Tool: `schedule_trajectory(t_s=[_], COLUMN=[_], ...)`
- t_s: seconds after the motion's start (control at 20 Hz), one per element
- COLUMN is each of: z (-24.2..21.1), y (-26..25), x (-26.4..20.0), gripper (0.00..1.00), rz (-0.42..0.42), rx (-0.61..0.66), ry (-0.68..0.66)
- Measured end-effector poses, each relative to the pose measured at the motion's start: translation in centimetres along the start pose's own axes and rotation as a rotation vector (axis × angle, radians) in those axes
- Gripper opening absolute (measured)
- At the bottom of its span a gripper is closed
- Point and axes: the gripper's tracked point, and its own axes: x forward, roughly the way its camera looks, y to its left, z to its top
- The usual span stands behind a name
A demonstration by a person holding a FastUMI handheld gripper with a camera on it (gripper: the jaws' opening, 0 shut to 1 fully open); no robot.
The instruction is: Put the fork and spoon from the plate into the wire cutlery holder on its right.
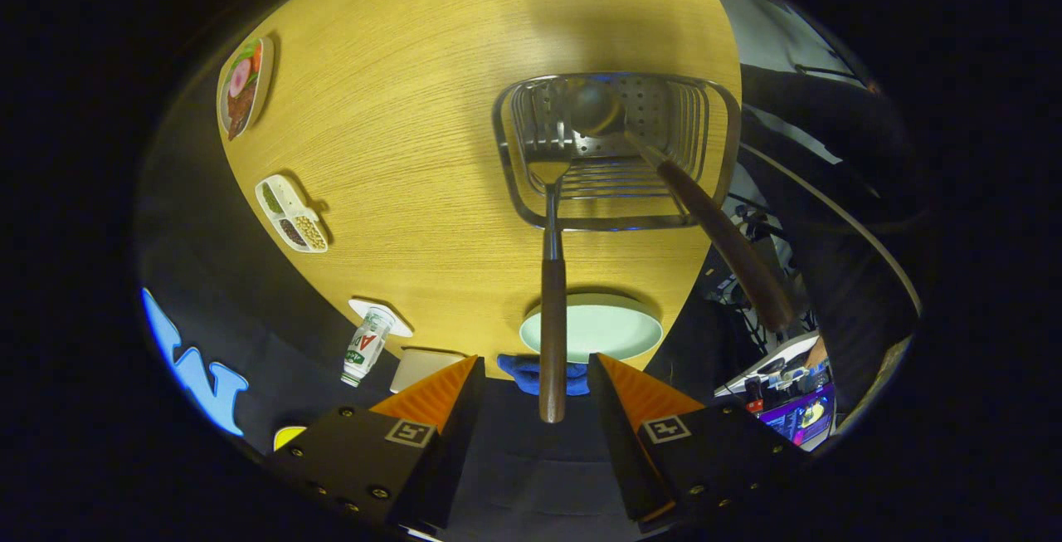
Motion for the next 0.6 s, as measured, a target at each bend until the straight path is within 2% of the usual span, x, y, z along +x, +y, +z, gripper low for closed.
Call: schedule_trajectory(t_s=[0.2,0.3,0.6], z=[0.4,0.6,0.8], y=[-0.6,0.0,3.6], x=[-1.0,-1.6,-3.3], gripper=[0.76,0.76,0.76], rz=[-0.098,-0.122,-0.063], rx=[-0.108,-0.193,-0.542], ry=[-0.170,-0.276,-0.647])
